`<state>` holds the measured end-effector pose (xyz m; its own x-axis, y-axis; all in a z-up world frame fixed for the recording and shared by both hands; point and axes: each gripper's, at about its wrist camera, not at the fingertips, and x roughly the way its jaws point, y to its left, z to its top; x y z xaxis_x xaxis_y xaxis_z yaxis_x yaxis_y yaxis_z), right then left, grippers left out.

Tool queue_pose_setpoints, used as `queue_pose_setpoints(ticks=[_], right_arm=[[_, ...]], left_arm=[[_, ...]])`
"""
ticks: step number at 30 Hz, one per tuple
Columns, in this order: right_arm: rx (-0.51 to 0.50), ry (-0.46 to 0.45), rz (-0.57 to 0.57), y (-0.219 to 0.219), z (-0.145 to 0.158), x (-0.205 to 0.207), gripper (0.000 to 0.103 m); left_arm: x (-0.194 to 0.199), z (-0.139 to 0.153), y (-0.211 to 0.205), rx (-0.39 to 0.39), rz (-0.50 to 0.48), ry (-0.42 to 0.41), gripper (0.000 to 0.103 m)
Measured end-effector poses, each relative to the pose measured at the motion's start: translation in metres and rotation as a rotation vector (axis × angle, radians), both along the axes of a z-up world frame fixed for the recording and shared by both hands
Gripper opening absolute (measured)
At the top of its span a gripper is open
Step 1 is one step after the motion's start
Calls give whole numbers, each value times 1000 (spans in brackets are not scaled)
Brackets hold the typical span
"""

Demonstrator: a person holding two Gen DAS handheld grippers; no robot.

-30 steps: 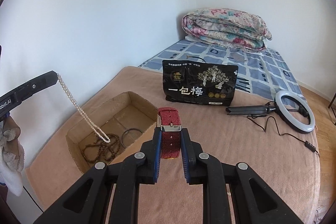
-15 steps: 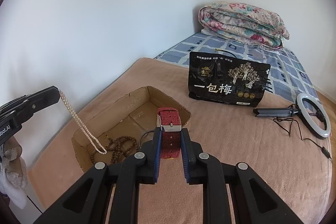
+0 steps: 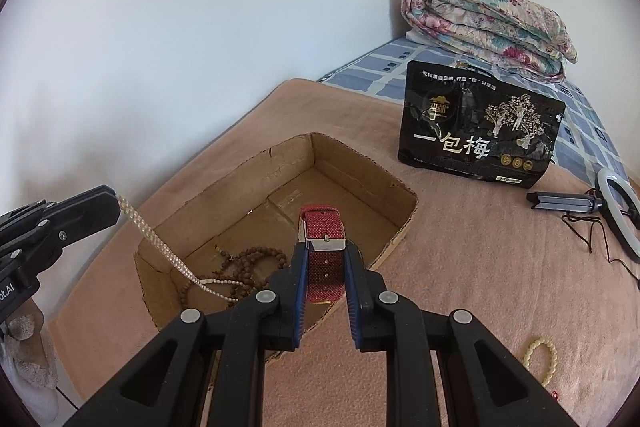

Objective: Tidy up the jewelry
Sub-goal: 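Lower and open both grippers releasing the necklace and watch into the box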

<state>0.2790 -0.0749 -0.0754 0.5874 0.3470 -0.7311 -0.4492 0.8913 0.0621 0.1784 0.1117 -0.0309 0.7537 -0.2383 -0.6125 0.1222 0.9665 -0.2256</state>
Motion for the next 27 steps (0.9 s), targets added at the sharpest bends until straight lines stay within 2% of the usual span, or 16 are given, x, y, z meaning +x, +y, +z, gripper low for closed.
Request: queue_pose_setpoints(ticks=[8, 9, 10, 11, 13, 17, 21, 27], right_arm=[[-2, 32, 18, 12, -13, 5, 17], [0, 34, 18, 12, -13, 5, 20], [0, 29, 14, 13, -13, 4, 32], [-2, 22, 8, 13, -12, 4, 39], [2, 7, 3, 12, -9, 2, 60], [-3, -7, -3, 12, -5, -1, 65], [-16, -18, -9, 10, -3, -3, 74], [-28, -36, -26, 2, 1, -9, 84]], left_arm=[[3, -16, 7, -20, -3, 38, 2], [2, -16, 7, -22, -1, 41, 2], [3, -17, 8, -24, 0, 43, 2], [4, -18, 9, -27, -1, 48, 2], [5, -20, 10, -23, 7, 58, 2], [5, -24, 10, -22, 18, 74, 3], [3, -27, 9, -20, 21, 78, 13], [-2, -25, 4, -1, 16, 73, 13]])
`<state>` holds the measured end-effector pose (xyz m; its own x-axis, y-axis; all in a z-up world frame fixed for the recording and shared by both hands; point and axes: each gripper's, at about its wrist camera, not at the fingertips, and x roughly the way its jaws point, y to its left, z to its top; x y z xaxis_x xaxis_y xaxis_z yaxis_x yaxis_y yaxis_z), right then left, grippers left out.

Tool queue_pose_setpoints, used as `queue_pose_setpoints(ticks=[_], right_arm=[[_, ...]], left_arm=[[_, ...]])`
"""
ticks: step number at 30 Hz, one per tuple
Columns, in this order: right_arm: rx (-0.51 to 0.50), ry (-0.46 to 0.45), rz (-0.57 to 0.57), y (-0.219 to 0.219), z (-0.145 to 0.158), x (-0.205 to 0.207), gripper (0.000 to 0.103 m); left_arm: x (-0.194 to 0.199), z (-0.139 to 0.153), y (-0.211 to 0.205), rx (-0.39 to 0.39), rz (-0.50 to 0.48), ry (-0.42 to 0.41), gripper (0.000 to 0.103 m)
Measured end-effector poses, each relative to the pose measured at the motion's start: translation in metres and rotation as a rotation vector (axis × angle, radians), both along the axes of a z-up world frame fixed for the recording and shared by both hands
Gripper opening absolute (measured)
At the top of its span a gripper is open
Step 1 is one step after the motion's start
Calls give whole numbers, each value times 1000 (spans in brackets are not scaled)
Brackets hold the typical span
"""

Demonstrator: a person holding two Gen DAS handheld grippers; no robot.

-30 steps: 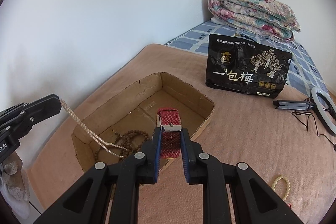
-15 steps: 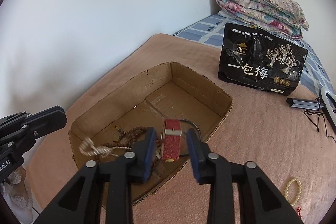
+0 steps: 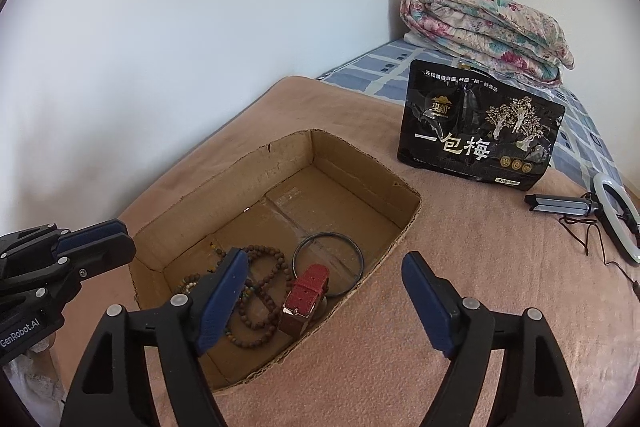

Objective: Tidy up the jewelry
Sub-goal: 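Lower and open both grippers releasing the necklace and watch into the box, then move both grippers away from the box toward the pale bracelet and jade pendant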

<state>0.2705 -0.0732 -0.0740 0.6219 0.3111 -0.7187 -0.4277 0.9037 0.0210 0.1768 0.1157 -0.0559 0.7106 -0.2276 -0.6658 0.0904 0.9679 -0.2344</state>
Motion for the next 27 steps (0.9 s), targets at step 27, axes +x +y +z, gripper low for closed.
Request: queue_pose_setpoints(ticks=[27], right_arm=[[-38, -77, -133, -107, 21, -39, 97]], left_arm=[[-21, 2, -67, -8, -113, -3, 45]])
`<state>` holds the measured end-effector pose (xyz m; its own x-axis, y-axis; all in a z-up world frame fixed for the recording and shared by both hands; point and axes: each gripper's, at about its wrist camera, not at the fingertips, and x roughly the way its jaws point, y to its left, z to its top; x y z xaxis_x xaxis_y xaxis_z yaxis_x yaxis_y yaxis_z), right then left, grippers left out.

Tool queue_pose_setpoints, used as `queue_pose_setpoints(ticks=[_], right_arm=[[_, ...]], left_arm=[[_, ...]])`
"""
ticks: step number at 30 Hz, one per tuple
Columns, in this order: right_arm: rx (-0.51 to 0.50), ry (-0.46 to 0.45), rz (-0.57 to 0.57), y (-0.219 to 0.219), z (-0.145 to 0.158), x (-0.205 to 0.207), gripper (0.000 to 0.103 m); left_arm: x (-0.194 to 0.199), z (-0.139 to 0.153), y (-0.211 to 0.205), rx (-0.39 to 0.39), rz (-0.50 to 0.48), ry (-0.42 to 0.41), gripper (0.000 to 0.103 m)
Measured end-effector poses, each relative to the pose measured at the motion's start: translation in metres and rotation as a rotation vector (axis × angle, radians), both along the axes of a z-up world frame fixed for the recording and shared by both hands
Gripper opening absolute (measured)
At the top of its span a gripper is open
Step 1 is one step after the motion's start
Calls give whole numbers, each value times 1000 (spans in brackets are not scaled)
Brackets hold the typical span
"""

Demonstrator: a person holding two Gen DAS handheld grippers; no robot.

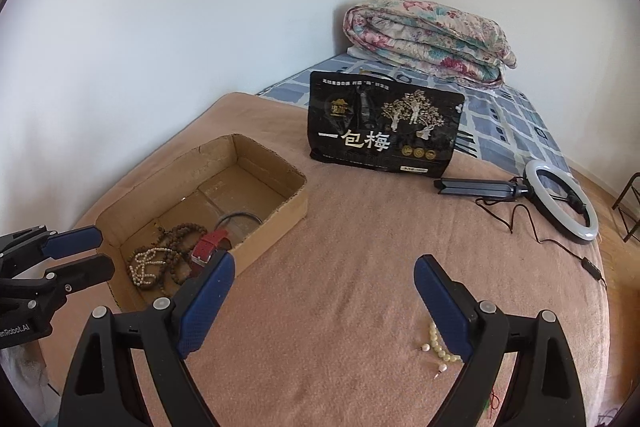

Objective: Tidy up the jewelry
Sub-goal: 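Move both grippers away from the box toward the pale bracelet and jade pendant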

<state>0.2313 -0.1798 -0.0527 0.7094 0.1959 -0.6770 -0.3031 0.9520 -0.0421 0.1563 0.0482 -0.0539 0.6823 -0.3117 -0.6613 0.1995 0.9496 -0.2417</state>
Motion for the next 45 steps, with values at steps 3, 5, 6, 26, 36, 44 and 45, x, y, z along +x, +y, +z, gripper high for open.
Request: queue_pose_setpoints(ticks=[3, 5, 6, 26, 36, 44, 45], right_arm=[[-16, -27, -29, -19, 1, -9, 103], [-32, -36, -44, -31, -1, -14, 103], [-36, -37, -54, -37, -1, -16, 103], [-11, 7, -215, -159, -45, -62, 103], [-50, 73, -193, -186, -73, -63, 101], [5, 131, -179, -200, -92, -51, 80], [15, 140, -177, -201, -94, -49, 79]], left_arm=[[0, -2, -14, 1, -23, 7, 45], [1, -4, -24, 3, -33, 12, 45], [3, -6, -28, 1, -38, 17, 45], [16, -43, -144, 21, -251, 54, 45], [39, -70, -199, 28, -358, 96, 45], [61, -90, -220, 23, -386, 126, 38], [64, -91, -222, 27, -390, 127, 37]])
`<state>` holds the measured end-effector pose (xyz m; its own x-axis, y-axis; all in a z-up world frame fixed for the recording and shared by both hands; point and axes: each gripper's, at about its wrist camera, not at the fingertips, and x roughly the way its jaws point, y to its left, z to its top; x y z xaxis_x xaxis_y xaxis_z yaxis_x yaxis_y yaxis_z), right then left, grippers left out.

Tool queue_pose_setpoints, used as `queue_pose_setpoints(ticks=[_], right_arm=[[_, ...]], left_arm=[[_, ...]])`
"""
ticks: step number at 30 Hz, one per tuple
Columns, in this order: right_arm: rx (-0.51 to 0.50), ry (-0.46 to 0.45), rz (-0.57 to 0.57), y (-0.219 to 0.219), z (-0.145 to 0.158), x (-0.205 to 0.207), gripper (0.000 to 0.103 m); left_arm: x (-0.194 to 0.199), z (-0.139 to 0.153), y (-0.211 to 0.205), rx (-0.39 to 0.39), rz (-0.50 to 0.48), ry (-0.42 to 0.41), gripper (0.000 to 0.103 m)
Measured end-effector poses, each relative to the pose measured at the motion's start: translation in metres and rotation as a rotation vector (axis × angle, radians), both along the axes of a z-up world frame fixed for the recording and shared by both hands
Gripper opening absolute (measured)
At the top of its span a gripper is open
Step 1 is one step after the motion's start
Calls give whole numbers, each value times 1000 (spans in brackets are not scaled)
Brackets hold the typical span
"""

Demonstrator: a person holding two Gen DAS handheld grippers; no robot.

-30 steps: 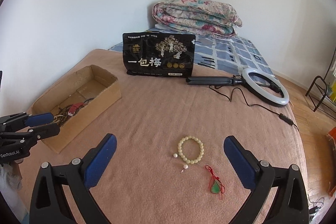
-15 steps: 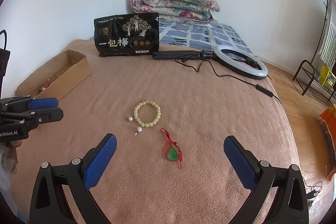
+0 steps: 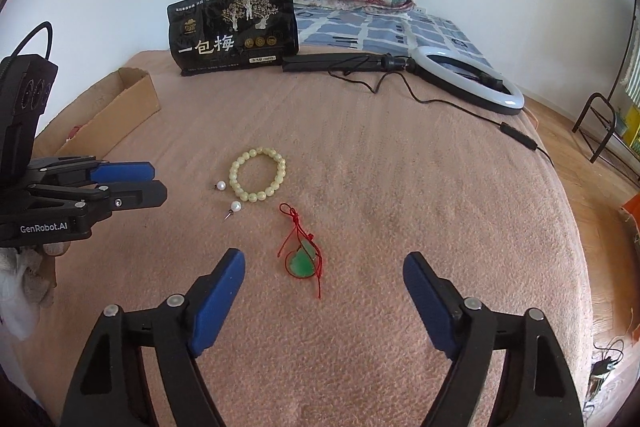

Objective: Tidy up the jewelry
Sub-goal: 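Move both grippers away from the box toward the pale bracelet and jade pendant, then close the right gripper on the red cord of the jade pendant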

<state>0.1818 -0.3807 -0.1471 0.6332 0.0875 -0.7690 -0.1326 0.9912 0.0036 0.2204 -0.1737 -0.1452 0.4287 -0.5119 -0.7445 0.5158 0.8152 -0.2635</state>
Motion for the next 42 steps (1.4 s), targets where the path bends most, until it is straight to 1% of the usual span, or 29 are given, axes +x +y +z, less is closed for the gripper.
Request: queue_pose_setpoints(ticks=[2, 4, 6, 9, 12, 15, 17, 19, 21, 24, 30, 33, 38, 41, 42], right_arm=[[17, 13, -1, -2, -4, 4, 77], [25, 22, 3, -2, -8, 7, 71], [26, 28, 4, -1, -10, 9, 69], [36, 39, 10, -2, -14, 13, 64], [43, 48, 11, -3, -17, 17, 61], [50, 56, 17, -3, -19, 19, 56], [50, 59, 17, -4, -20, 20, 56], [54, 62, 19, -4, -21, 21, 55], [54, 66, 21, -4, -23, 22, 53], [51, 69, 25, -2, -24, 25, 51], [46, 76, 25, 1, -27, 31, 50], [47, 85, 27, 2, -30, 33, 47], [39, 92, 25, 3, -34, 36, 45], [29, 96, 23, 4, -36, 36, 40], [26, 96, 24, 4, -35, 36, 36]], left_arm=[[5, -3, -5, 7, -7, -3, 37], [10, -6, -9, 10, -17, -1, 31], [13, -8, -14, 17, -26, -5, 31], [16, -12, -23, 39, -43, -13, 26], [17, -16, -29, 68, -50, -24, 25], [20, -18, -33, 81, -56, -33, 25], [20, -20, -35, 94, -61, -38, 25], [22, -22, -38, 111, -69, -45, 21], [25, -24, -40, 124, -72, -52, 20], [27, -26, -41, 124, -71, -49, 20], [29, -31, -43, 129, -85, -45, 20], [32, -33, -42, 120, -81, -35, 14], [34, -34, -41, 106, -69, -25, 8], [33, -34, -41, 109, -69, -32, 8], [33, -34, -41, 110, -69, -33, 8]])
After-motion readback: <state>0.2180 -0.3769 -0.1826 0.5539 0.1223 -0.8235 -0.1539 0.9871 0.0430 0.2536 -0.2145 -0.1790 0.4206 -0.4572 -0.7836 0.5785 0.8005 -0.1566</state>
